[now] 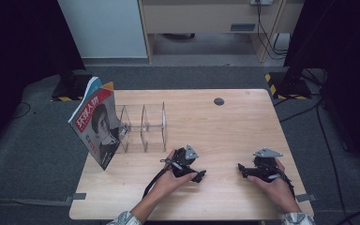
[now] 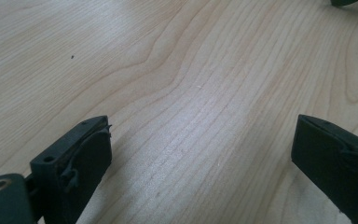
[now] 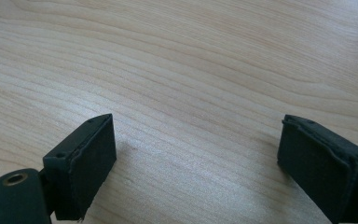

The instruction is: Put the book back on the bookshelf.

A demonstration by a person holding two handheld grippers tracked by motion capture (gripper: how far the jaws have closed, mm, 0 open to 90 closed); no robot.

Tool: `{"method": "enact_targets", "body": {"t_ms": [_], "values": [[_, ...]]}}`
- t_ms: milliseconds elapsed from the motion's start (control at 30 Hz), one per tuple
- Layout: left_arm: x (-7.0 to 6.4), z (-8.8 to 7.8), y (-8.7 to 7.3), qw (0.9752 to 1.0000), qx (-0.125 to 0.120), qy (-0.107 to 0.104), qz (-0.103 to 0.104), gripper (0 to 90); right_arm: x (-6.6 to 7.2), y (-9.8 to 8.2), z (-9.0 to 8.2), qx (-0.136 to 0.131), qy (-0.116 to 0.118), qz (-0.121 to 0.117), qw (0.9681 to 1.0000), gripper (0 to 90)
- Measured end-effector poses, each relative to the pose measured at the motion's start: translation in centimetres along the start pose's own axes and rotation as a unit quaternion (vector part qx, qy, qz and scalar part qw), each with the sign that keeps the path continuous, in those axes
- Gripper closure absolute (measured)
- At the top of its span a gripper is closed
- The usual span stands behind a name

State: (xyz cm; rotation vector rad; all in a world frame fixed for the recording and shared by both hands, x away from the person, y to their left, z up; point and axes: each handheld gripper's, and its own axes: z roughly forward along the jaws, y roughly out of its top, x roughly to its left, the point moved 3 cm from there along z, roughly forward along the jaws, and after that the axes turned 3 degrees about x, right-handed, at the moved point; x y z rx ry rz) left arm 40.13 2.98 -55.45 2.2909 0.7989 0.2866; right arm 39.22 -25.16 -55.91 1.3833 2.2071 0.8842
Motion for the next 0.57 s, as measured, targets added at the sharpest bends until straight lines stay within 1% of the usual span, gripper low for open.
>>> {"method": "enact_targets", "body": {"t_ms": [67,100,167,233,300,467,533,567], "values": [[0.0,0.2,-0.16,1.0,0.006,0.002,0.001,4.4,0.01,0.0,0.0,0.0,0.0,0.0,1.0,11.8],[0.0,0.26,-0.22,1.0,0.003,0.003,0.004,3.8,0.01,0.0,0.0,0.0,0.0,0.0,1.0,11.8],[0.03,0.26,-0.24,1.0,0.002,0.002,0.004,3.6,0.01,0.0,0.0,0.0,0.0,0.0,1.0,11.8],[0.19,0.24,-0.27,0.9999,0.004,0.011,0.0,3.6,0.01,0.0,0.0,0.0,0.0,0.0,1.0,11.8],[0.4,0.21,-0.33,0.9998,0.003,0.018,-0.01,3.1,0.01,0.0,0.0,0.0,0.0,0.0,1.0,11.8],[0.63,0.12,-0.46,0.9996,0.004,0.024,-0.016,2.4,0.02,-0.02,-0.02,0.0,0.0,-0.002,1.0,11.7],[0.69,0.12,-0.46,0.9996,0.005,0.024,-0.015,1.8,0.02,-0.02,-0.02,0.0,0.0,-0.002,1.0,11.7],[0.68,0.14,-0.46,0.9996,0.004,0.023,-0.018,1.5,0.02,-0.02,-0.02,0.0,0.0,-0.002,1.0,11.6]]}}
